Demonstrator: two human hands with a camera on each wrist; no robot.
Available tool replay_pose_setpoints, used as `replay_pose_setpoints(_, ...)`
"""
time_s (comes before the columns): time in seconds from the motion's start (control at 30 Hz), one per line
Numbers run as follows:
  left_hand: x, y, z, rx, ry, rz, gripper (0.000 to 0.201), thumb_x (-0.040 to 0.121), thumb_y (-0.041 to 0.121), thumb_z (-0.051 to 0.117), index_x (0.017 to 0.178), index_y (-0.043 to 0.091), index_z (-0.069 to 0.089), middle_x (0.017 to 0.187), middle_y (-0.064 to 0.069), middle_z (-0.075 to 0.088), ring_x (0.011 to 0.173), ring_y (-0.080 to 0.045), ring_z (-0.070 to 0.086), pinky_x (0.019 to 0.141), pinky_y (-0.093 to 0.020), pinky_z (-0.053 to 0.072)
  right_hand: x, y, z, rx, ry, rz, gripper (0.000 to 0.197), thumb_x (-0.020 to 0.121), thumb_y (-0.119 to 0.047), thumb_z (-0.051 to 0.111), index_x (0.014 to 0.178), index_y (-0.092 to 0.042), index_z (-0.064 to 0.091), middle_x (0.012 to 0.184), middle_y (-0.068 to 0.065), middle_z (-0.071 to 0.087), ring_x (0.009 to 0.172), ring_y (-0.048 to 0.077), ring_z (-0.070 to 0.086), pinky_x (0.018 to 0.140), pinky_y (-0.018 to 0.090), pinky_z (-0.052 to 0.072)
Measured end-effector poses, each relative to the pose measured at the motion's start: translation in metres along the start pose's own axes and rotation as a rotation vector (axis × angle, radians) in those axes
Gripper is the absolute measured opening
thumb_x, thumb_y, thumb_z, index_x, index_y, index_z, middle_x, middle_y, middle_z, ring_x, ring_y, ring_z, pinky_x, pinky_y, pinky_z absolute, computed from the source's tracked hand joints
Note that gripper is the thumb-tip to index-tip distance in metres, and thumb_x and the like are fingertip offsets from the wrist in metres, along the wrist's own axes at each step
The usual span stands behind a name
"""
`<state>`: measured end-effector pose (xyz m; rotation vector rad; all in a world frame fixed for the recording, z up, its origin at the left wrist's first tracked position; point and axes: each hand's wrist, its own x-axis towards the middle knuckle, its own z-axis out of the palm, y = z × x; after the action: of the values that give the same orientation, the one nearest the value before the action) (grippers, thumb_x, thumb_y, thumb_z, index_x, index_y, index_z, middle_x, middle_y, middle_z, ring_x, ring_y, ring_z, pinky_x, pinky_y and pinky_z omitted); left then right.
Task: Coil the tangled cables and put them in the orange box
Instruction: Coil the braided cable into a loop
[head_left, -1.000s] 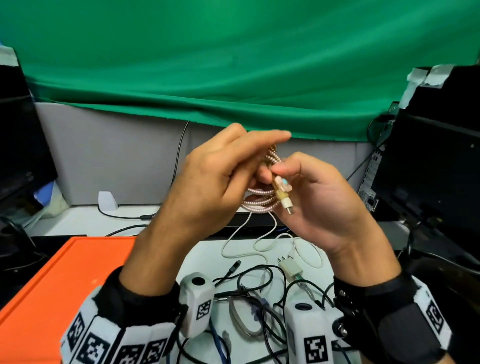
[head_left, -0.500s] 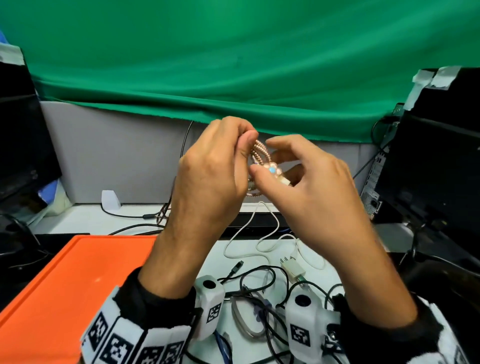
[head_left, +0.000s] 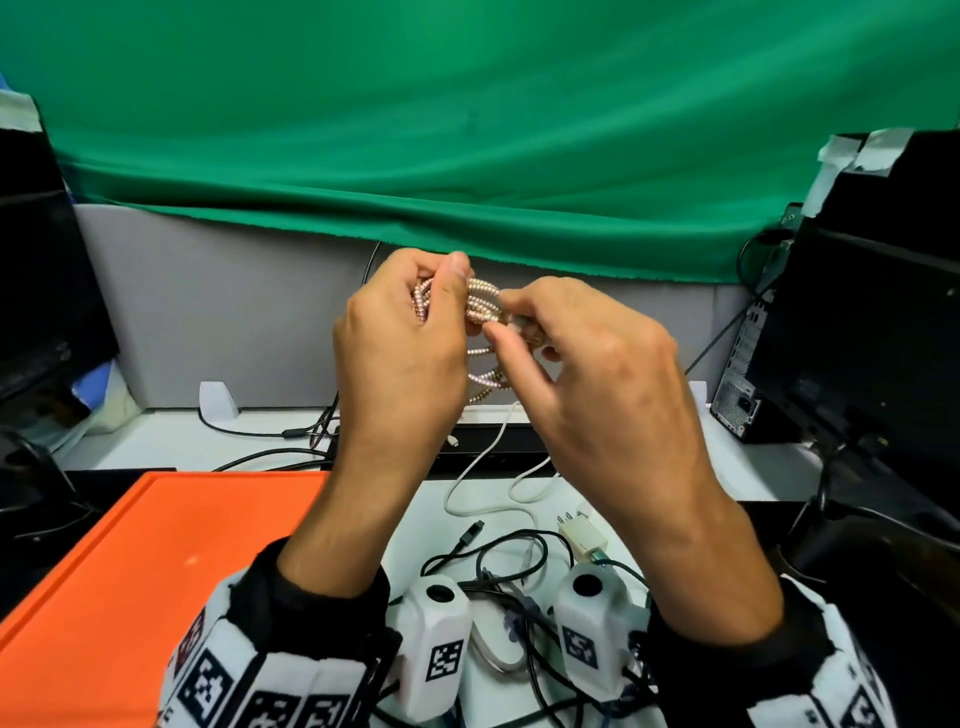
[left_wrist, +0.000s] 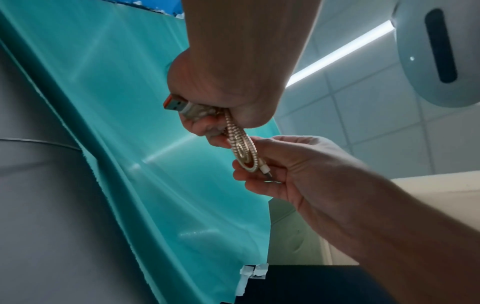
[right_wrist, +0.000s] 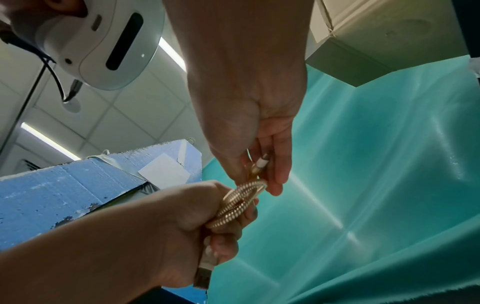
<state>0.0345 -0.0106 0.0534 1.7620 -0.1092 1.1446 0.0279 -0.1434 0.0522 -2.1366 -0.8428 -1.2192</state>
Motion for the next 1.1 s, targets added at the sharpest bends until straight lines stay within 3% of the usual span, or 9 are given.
replay_pose_setpoints(0.07,0.005,-0.002,-0.004,-0.064,-0.072,-0.032,0.023,0.101,0.037,0.058,0.089,0.021,0.068,0.066,0.014,0.066,0.061,-0.006,0.058,0.062,-0.033,0.048,0.001,0.001,0.002,0.065,-0.003,0.039,0.013,0.098,-0.026,0.063,0.100,-0.013,0.065,0.089,0.000,0.065,0.076,0.023,0.063,0.066,0.040,0.054)
replay_pose_setpoints(0.17,0.012,-0.004,-0.015,-0.270,-0.392,-0.082,0.005,0.101,0.023,0.060,0.104,0.021,0.064,0.069,0.015,0.058,0.059,-0.007,0.048,0.055,-0.026,0.042,0.003,0.009,-0.002,0.298,-0.019,0.236,0.009,0.092,-0.023,0.071,0.095,-0.021,0.063,0.086,-0.008,0.066,0.076,0.011,0.065,0.068,0.029,0.053)
replay_pose_setpoints(0.3,0.015,-0.007,-0.024,-0.289,-0.637,-0.061,0.032,0.099,0.005,0.057,0.123,0.026,0.057,0.080,0.012,0.059,0.063,-0.018,0.044,0.052,-0.026,0.039,0.006,0.021,-0.005,0.531,-0.073,0.431,0.010,0.087,-0.022,0.073,0.089,-0.025,0.064,0.086,-0.001,0.071,0.070,0.021,0.072,0.065,0.049,0.060)
replay_pose_setpoints(0.37,0.014,-0.008,-0.023,-0.200,-0.614,0.042,0.041,0.101,0.004,0.052,0.129,0.034,0.057,0.079,0.013,0.059,0.060,-0.029,0.041,0.053,-0.032,0.037,0.006,0.021,-0.004,0.527,-0.093,0.428,0.006,0.086,-0.022,0.071,0.088,-0.024,0.066,0.084,0.000,0.071,0.069,0.023,0.072,0.066,0.050,0.059)
replay_pose_setpoints(0.5,0.013,-0.015,-0.017,0.093,-0.541,0.315,0.035,0.096,0.021,0.062,0.129,0.033,0.065,0.105,0.007,0.065,0.084,-0.018,0.062,0.079,-0.033,0.049,0.006,0.025,-0.005,0.389,-0.142,0.362,0.004,0.090,-0.021,0.071,0.088,-0.024,0.068,0.080,-0.005,0.070,0.069,0.014,0.068,0.066,0.036,0.056)
replay_pose_setpoints(0.63,0.012,-0.019,-0.011,0.209,-0.467,0.366,0.021,0.097,0.021,0.062,0.115,0.028,0.072,0.096,0.008,0.066,0.083,-0.005,0.059,0.075,-0.025,0.047,0.003,0.023,-0.001,0.162,-0.171,0.236,0.003,0.093,-0.023,0.068,0.092,-0.022,0.067,0.078,-0.011,0.064,0.073,0.005,0.057,0.067,0.019,0.046)
replay_pose_setpoints(0.77,0.008,-0.020,-0.006,0.187,-0.329,0.328,0.017,0.099,0.018,0.060,0.107,0.025,0.074,0.090,0.007,0.069,0.082,-0.008,0.064,0.075,-0.030,0.051,0.000,0.015,0.007,0.013,-0.198,0.169,0.008,0.098,-0.028,0.060,0.102,-0.022,0.062,0.096,-0.005,0.062,0.083,0.018,0.061,0.074,0.042,0.053)
replay_pose_setpoints(0.93,-0.006,-0.009,0.006,0.247,-0.127,0.229,0.016,0.096,0.024,0.060,0.101,0.026,0.075,0.086,0.009,0.073,0.072,-0.008,0.061,0.071,-0.027,0.049,-0.004,0.000,0.013,-0.082,-0.042,0.124,0.010,0.099,-0.023,0.061,0.097,-0.014,0.060,0.094,-0.001,0.046,0.070,0.019,0.048,0.056,0.035,0.043)
replay_pose_setpoints(1.1,-0.004,-0.006,0.007,0.020,-0.130,0.017,0.014,0.096,0.024,0.063,0.099,0.028,0.076,0.082,0.015,0.073,0.073,-0.002,0.064,0.063,-0.011,0.045,0.001,0.013,0.010,0.067,0.007,0.134,0.006,0.093,-0.019,0.064,0.096,-0.014,0.064,0.095,0.001,0.058,0.079,0.020,0.058,0.068,0.044,0.051)
